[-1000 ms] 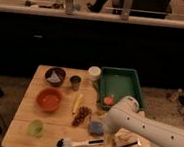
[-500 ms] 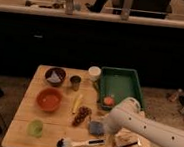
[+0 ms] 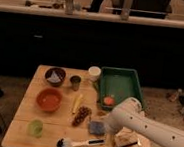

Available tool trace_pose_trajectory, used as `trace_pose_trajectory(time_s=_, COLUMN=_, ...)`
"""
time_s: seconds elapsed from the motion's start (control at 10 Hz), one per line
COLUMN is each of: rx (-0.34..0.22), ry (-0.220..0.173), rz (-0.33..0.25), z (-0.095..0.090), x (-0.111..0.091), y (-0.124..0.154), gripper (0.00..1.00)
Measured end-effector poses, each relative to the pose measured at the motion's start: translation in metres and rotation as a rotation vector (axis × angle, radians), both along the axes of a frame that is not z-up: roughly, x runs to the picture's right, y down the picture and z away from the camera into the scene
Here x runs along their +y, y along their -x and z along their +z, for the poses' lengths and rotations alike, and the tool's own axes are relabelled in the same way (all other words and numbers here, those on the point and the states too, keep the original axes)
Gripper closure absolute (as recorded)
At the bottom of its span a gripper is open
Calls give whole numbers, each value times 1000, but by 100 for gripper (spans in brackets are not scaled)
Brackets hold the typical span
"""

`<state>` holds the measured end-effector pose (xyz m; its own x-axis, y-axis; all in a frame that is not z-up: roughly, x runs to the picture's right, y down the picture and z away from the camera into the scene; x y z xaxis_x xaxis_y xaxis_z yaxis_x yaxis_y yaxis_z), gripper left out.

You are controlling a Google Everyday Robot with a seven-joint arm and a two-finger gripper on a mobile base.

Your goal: Place sponge in red bowl

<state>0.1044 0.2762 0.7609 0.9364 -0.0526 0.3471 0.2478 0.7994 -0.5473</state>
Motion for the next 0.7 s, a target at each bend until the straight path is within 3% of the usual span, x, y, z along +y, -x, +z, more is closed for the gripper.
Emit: trace_pose_trajectory(time_s=0.7, rx=27, ry=17, rz=61, z=7, x=-11, y=21, gripper=20)
